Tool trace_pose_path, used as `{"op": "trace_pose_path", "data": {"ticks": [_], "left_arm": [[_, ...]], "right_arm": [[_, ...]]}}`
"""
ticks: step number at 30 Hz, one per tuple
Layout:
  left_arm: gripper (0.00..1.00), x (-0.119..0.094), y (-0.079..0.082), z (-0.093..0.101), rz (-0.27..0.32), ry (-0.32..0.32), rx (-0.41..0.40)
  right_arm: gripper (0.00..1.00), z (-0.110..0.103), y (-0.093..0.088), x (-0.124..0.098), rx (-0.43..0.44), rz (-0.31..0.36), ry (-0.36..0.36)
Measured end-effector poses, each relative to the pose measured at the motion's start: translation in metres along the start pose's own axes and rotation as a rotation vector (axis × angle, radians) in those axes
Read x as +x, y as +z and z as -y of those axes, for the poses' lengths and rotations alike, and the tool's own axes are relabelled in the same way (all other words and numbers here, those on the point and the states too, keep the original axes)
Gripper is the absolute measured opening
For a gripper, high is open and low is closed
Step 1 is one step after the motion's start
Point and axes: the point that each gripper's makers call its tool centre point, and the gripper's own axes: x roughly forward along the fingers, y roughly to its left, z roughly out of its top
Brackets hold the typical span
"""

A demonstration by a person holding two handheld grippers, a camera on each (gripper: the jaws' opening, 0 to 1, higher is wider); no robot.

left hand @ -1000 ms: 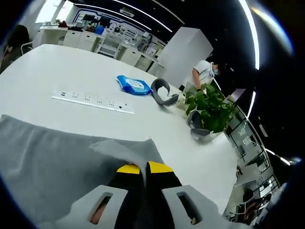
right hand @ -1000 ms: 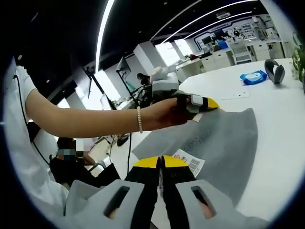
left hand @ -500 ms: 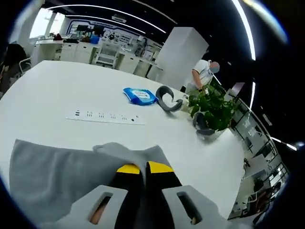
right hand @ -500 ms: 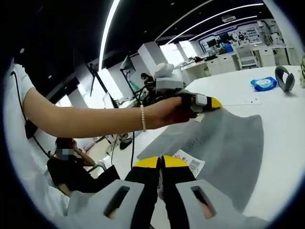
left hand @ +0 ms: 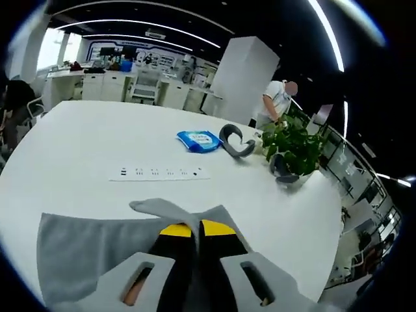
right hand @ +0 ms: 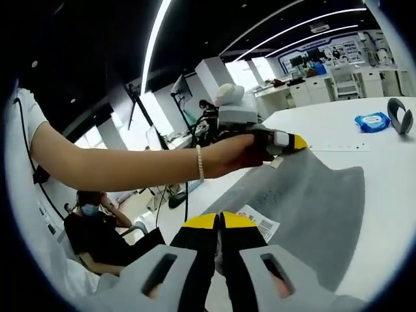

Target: Fold the towel on the table until its edges align and the towel forms a compact rectangular stack.

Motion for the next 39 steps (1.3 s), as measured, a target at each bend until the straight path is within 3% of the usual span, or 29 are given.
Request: {"op": "trace_pose_path", "data": {"ticks": [24, 39], "left_arm": [[0.02, -0.028, 0.010, -0.037, 0.012, -0.004, 0.055], [0.02, -0.046, 0.023, -0.073, 0.036, 0.013, 0.079]], "right_arm": [[0.00, -0.036, 0.006, 0.048, -0.058, 0.002, 0.018], [0.00, -0.057, 0.011, 0.089, -0.108, -0.010, 0.039]]}}
